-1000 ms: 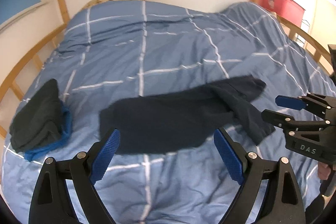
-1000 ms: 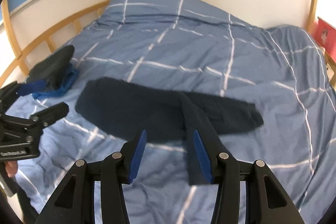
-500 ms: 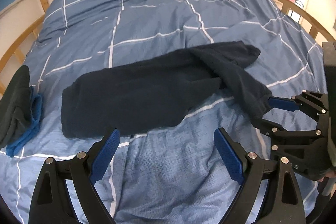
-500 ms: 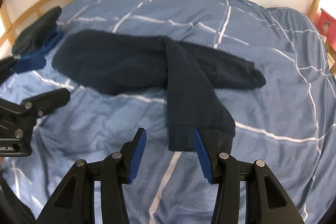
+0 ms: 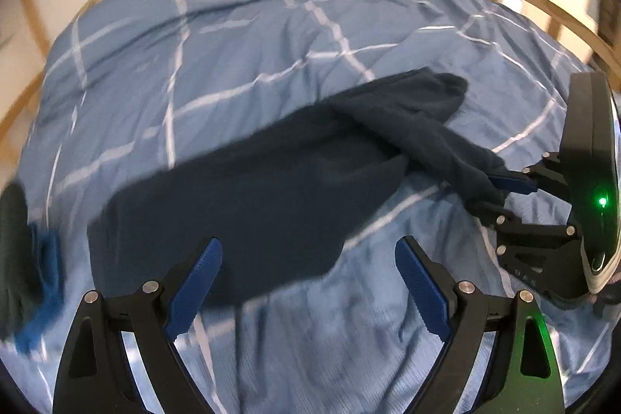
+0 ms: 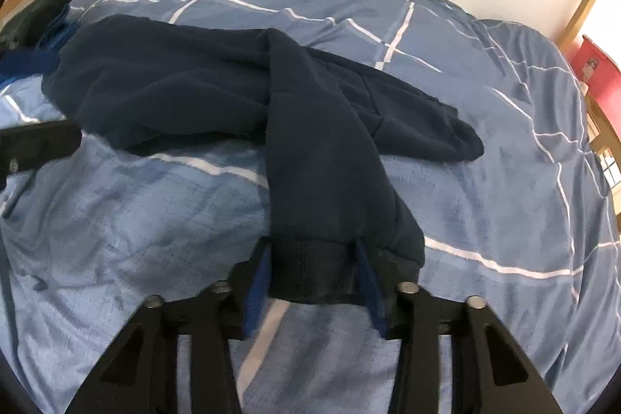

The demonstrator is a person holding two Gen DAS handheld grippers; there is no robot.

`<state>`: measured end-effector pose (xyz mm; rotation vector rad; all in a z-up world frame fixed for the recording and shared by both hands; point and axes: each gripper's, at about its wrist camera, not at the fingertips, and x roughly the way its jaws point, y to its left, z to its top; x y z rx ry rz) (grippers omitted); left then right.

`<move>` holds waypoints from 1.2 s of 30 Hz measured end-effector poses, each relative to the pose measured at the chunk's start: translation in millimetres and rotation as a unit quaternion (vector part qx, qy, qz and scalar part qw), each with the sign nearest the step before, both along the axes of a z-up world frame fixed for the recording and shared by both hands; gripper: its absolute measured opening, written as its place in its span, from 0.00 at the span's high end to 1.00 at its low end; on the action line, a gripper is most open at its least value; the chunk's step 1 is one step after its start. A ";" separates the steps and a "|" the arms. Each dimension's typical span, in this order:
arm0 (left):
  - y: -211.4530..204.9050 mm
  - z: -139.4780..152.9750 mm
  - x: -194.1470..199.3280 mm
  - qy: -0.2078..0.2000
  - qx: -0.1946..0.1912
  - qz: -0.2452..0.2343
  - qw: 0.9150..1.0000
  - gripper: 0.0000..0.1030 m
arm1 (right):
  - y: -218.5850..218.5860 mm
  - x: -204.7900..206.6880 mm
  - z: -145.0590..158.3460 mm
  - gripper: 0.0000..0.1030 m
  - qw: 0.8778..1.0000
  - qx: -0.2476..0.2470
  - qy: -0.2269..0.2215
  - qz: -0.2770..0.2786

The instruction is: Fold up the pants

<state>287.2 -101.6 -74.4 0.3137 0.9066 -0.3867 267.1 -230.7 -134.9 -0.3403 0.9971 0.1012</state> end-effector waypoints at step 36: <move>-106.2 -15.3 149.7 -0.004 0.096 -0.211 0.973 0.92 | -114.2 138.0 52.7 0.84 0.990 0.103 0.071 -0.059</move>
